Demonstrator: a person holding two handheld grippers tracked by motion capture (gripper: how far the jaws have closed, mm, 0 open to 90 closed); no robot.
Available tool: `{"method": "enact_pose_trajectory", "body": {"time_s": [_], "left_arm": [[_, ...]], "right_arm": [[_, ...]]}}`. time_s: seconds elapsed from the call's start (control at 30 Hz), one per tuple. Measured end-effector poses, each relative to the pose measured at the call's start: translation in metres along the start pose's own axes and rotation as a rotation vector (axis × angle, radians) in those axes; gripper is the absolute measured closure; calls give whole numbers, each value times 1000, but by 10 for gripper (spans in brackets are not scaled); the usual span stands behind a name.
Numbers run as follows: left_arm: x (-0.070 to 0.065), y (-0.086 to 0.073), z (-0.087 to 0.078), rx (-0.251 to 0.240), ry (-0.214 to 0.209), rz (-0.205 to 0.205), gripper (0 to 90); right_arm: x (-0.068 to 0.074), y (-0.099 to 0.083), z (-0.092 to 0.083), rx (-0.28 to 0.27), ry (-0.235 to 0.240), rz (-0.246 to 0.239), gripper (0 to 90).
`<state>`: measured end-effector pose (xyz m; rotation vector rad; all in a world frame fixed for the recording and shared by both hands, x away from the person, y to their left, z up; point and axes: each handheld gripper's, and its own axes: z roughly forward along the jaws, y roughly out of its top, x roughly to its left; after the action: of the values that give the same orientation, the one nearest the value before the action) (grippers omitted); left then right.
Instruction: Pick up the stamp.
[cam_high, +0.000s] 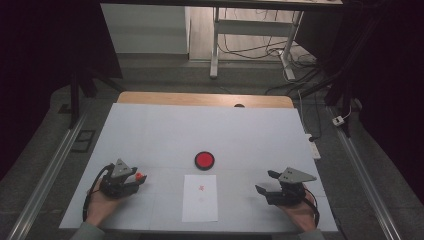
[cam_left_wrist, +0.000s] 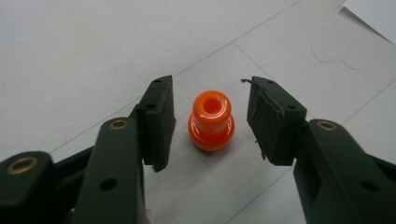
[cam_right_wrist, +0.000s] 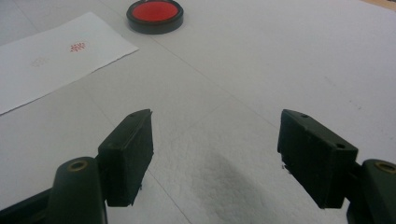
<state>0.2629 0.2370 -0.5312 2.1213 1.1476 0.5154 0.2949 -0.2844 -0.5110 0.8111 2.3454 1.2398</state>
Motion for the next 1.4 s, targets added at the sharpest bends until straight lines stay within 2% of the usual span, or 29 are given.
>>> {"method": "enact_pose_trajectory", "body": {"time_s": [0.27, 0.53, 0.83, 1.4], "left_arm": [[0, -1, 1, 6, -9, 10, 596], [-1, -1, 2, 10, -3, 19, 709], [0, -1, 1, 8, -8, 16, 720], [2, -1, -5, -26, -24, -9, 723]], "right_arm": [[0, 0, -1, 10, -10, 0, 265], [0, 0, -1, 11, -11, -3, 265], [0, 0, -1, 12, -10, -8, 266], [0, 0, -3, -6, -8, -3, 273]]}}
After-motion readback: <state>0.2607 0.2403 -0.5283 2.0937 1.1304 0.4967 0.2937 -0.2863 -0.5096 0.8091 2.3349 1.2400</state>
